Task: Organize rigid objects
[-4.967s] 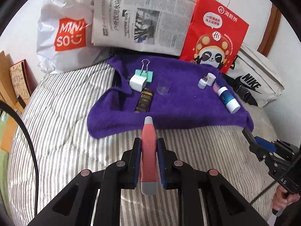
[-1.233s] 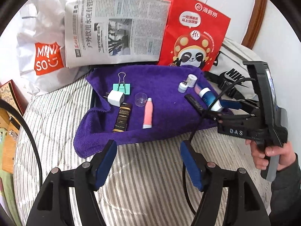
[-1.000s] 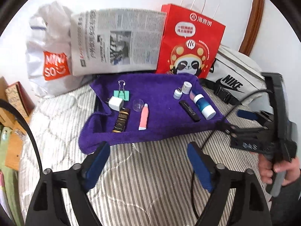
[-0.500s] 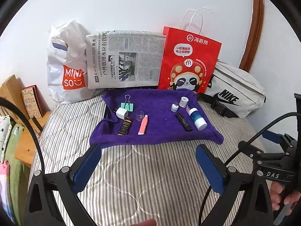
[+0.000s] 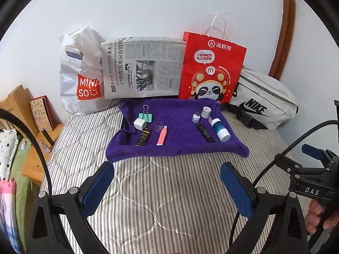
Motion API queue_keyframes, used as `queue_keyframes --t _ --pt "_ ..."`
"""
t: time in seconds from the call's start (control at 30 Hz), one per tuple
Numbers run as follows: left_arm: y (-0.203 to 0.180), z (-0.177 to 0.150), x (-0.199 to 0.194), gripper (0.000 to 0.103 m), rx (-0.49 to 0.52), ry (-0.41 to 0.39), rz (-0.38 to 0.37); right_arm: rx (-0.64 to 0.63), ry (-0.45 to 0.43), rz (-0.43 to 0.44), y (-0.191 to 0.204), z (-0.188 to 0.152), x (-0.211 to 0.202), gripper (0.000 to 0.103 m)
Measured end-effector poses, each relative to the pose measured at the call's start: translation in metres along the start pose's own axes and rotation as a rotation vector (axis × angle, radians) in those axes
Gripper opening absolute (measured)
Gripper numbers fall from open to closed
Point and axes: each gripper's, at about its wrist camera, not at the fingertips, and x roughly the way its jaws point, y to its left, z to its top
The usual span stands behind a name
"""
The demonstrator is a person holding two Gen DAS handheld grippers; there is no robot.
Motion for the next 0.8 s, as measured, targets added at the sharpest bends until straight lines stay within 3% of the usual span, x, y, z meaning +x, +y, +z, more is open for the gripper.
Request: queue_keyframes --t 0.8 --pt "-0.002 -0.005 -0.003 0.101 0.02 0.014 0.013 0.002 -0.014 0.004 -0.005 -0.004 -0.012 0.103"
